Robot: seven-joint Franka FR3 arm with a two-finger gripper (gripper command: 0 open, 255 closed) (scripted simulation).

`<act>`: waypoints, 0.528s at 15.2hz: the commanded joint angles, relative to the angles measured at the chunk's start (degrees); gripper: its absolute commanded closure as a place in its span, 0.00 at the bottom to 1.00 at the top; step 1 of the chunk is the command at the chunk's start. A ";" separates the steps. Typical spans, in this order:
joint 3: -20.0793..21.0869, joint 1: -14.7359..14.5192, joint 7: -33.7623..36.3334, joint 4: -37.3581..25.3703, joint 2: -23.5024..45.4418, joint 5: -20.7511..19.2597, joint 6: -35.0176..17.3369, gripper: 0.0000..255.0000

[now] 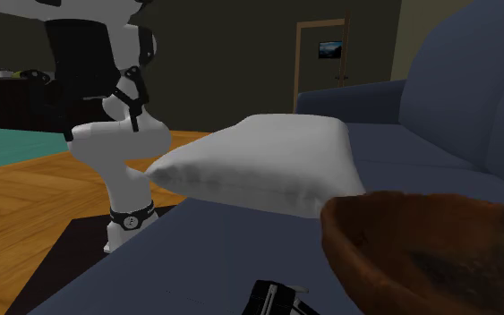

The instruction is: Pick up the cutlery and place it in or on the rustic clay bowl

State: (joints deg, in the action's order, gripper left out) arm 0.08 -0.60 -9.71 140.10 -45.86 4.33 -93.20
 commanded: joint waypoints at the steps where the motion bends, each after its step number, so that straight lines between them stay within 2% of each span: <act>1: 0.00 0.00 0.00 0.00 0.00 0.00 0.00 0.00; 8: 8.95 1.45 16.55 -5.09 12.01 3.96 -8.74 0.00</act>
State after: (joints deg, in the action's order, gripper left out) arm 7.69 0.58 4.11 136.45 -36.18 7.85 -100.74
